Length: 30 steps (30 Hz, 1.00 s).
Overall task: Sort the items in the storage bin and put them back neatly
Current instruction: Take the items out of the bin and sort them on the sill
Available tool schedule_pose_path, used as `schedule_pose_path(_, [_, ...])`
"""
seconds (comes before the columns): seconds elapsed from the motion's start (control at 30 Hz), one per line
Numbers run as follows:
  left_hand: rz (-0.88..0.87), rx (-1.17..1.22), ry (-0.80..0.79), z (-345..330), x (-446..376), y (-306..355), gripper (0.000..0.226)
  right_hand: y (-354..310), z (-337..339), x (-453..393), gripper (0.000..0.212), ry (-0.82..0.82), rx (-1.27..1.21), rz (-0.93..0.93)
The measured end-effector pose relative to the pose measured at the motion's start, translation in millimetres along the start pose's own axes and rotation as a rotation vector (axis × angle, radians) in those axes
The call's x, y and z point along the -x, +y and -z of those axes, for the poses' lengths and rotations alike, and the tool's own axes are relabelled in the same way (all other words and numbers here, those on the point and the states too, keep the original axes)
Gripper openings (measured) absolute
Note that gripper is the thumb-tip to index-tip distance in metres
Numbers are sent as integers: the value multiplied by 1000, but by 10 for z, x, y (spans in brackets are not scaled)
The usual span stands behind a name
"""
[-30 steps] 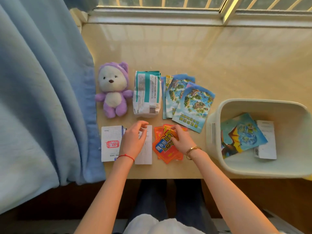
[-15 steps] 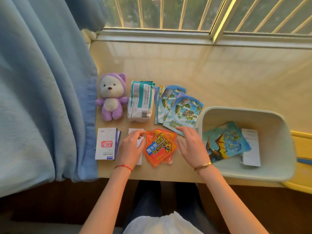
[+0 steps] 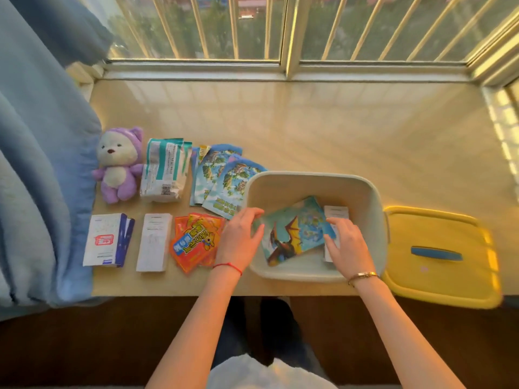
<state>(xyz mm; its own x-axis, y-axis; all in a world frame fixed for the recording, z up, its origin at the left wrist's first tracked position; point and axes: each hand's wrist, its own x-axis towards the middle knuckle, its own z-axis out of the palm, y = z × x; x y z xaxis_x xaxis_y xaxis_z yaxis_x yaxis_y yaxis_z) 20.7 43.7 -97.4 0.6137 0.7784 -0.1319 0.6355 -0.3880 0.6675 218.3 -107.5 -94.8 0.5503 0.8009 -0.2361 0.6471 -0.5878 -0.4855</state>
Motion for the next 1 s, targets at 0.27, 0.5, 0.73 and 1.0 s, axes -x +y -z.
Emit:
schedule_pose_path(0.27, [138, -190, -229, -824, -518, 84, 43, 491, -138, -352, 61, -170, -1, -333])
schedule_pose_path(0.5, [265, -378, -332, -1275, -698, -31, 56, 705, -467, -547, 87, -241, 34, -476])
schedule_pose_path(0.73, [293, -482, -256, -1367, -694, 4, 56, 760, -532, -605, 103, -188, -13, -517])
schedule_pose_path(1.0, [358, -153, -162, -1102, -828, 58, 18, 673, -517, -551, 88, -46, -30, -505])
